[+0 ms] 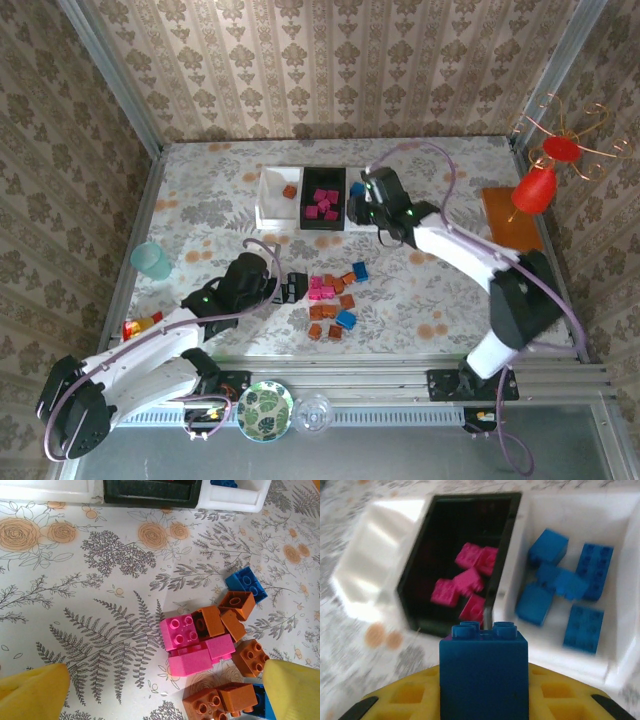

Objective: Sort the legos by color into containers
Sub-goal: Place the lego in the container, then pick up the lego from the middle-left of the table.

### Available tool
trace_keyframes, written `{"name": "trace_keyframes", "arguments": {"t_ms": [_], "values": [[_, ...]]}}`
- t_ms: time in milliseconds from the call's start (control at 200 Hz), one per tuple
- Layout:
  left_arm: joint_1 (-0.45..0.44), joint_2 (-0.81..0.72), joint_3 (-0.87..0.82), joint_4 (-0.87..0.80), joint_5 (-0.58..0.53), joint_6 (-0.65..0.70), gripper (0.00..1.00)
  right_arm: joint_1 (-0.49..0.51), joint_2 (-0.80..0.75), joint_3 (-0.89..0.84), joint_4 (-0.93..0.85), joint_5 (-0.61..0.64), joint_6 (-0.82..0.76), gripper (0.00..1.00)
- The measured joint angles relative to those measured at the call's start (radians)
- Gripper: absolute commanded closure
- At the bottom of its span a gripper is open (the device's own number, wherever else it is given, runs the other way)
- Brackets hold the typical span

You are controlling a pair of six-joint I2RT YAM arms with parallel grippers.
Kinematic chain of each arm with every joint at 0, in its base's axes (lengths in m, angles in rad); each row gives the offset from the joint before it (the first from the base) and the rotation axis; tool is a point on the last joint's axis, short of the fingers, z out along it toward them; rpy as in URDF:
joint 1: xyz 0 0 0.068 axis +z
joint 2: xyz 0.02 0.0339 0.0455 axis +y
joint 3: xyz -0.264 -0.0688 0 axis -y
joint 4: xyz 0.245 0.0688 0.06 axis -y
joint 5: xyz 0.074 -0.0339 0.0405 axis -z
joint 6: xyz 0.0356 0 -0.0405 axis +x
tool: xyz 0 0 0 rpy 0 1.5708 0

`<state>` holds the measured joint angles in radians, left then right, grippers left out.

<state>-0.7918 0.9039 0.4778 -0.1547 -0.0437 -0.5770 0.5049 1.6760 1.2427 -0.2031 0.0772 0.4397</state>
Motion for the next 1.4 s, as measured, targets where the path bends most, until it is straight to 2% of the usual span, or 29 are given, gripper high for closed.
{"name": "trace_keyframes", "arguments": {"t_ms": [110, 190, 225, 325, 420, 585, 875, 1020, 1190, 1400], "values": [[-0.008, 0.0, -0.016, -0.004, 0.006, -0.008, 0.0, -0.042, 0.183, 0.147, -0.034, 0.024, 0.0, 0.74], [-0.021, 0.0, -0.024, -0.01, 0.008, -0.015, 0.0, -0.062, 0.274, 0.225, -0.07, 0.031, 0.001, 0.69], [-0.026, 0.0, -0.026, -0.013, 0.01, -0.016, 0.0, -0.071, 0.309, 0.261, -0.089, 0.032, 0.002, 0.65], [-0.04, 0.0, -0.026, -0.018, 0.013, -0.023, 0.01, -0.084, 0.37, 0.336, -0.126, 0.035, 0.015, 0.4], [-0.053, 0.0, -0.026, -0.021, 0.018, -0.026, 0.05, -0.085, 0.378, 0.364, -0.142, 0.032, 0.015, 0.32], [-0.095, 0.015, -0.026, -0.043, 0.034, -0.03, 0.06, -0.074, 0.334, 0.325, -0.129, 0.02, 0.015, 0.3], [-0.283, 0.197, 0.001, -0.101, 0.043, -0.024, 0.11, -0.037, 0.104, 0.056, -0.048, 0.003, 0.012, 0.3], [-0.352, 0.3, 0.048, -0.112, 0.025, -0.009, 0.24, -0.035, 0.052, -0.05, -0.019, -0.007, 0.013, 0.29], [-0.374, 0.377, 0.089, -0.119, 0.01, 0.005, 0.4, -0.035, 0.016, -0.113, -0.002, -0.007, 0.02, 0.29], [-0.374, 0.417, 0.093, -0.122, 0.005, 0.008, 0.48, -0.035, -0.047, -0.154, 0.027, -0.006, 0.034, 0.29]]}}
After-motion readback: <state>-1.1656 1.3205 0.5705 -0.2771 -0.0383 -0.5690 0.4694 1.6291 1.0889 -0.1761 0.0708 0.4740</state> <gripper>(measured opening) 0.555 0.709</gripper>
